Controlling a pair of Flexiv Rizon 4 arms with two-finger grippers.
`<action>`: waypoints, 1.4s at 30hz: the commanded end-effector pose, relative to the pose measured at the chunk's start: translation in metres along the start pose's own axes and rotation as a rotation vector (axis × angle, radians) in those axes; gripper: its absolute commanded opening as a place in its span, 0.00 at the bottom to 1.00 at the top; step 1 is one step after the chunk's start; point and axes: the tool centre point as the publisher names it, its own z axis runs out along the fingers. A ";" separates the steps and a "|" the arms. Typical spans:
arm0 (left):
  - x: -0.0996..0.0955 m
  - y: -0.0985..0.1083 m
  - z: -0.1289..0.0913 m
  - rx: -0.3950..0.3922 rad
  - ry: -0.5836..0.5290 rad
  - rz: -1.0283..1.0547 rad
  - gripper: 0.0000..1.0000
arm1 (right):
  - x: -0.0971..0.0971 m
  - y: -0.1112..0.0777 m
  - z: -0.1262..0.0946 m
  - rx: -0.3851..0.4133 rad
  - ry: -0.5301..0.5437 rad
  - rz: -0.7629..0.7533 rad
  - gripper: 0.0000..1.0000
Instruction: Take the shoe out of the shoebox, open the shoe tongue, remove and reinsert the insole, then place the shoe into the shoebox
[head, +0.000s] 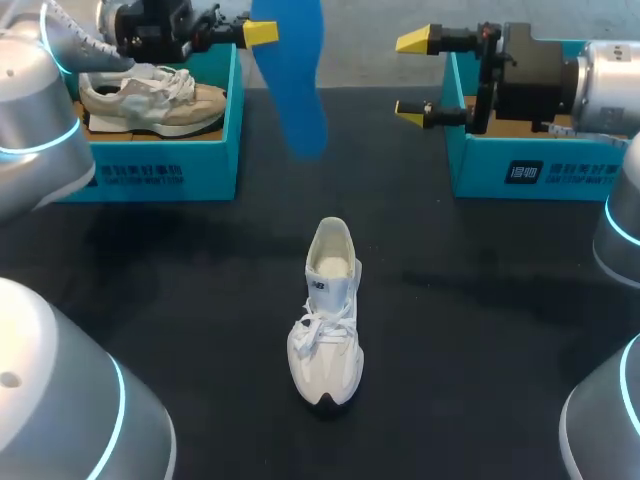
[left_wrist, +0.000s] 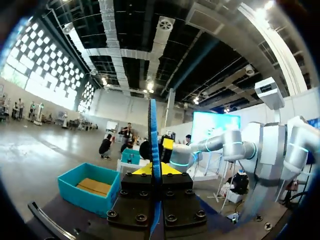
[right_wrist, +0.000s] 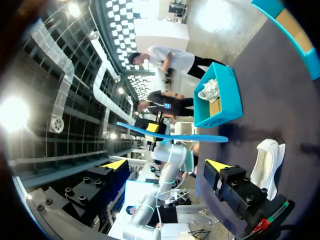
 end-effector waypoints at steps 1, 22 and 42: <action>-0.005 0.003 -0.001 0.024 0.083 0.282 0.00 | 0.000 0.000 0.003 -0.003 -0.002 0.000 1.00; 0.011 0.001 0.014 -0.109 0.181 0.741 0.00 | 0.000 0.000 0.003 -0.003 -0.002 0.000 1.00; 0.033 0.008 0.015 -0.089 0.138 1.640 0.00 | 0.000 0.000 0.003 -0.003 -0.002 0.000 1.00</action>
